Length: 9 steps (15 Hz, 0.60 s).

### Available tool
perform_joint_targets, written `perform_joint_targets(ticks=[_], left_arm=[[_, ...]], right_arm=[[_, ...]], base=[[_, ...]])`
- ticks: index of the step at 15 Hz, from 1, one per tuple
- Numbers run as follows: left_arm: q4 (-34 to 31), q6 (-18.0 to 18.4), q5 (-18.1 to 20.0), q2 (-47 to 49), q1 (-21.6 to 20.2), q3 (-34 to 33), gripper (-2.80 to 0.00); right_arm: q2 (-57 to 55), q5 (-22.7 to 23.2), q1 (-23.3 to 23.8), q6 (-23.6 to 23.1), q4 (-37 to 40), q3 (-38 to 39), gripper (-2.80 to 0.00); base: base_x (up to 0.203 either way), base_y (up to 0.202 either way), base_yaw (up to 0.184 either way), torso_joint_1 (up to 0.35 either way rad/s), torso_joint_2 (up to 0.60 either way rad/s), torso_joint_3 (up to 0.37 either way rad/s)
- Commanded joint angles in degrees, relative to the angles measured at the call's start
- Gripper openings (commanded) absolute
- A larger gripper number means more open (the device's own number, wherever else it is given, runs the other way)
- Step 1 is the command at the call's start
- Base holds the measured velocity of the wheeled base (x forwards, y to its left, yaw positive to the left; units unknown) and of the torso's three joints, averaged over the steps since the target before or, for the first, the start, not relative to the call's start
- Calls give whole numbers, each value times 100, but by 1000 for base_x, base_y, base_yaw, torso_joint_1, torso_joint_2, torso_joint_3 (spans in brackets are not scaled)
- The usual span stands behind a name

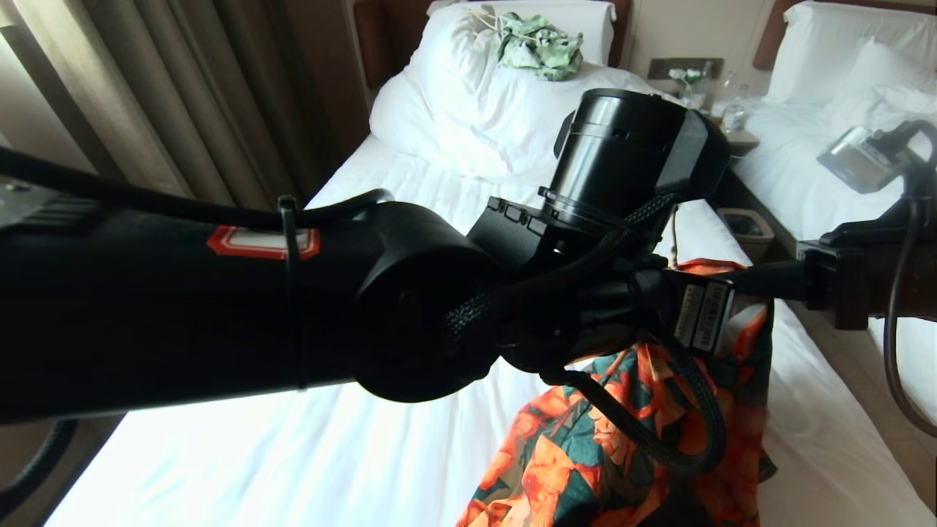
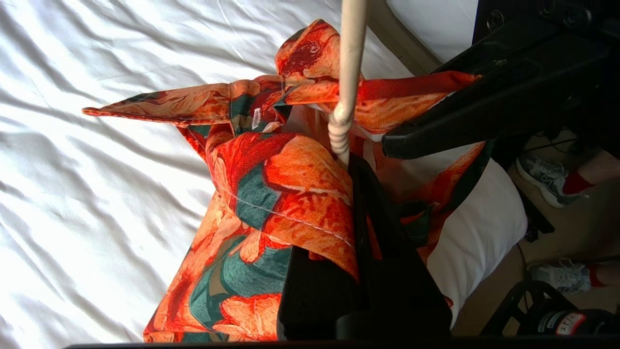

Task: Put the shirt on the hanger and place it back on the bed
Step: Hook the other side of the shirt onto the hanger

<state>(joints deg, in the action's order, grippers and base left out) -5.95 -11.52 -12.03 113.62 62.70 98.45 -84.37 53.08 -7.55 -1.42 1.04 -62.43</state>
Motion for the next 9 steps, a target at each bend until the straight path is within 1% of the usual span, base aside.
perform_joint_targets(ticks=[1,5,9], left_arm=[[-4,-8,-11,3,3,25,-280],[-12,-8,-27,-22,15,32,-280],[-3,-8,-27,-24,23,34,-280]], right_arm=[[44,27,-1,-32,-6,20,-280],[167,27,-19,-192,-25,135,-280],[242,58,-27,-218,-12,165,-280]], base=[[0,0,0,0,0,0],[0,0,0,0,0,0],[0,0,0,0,0,0]])
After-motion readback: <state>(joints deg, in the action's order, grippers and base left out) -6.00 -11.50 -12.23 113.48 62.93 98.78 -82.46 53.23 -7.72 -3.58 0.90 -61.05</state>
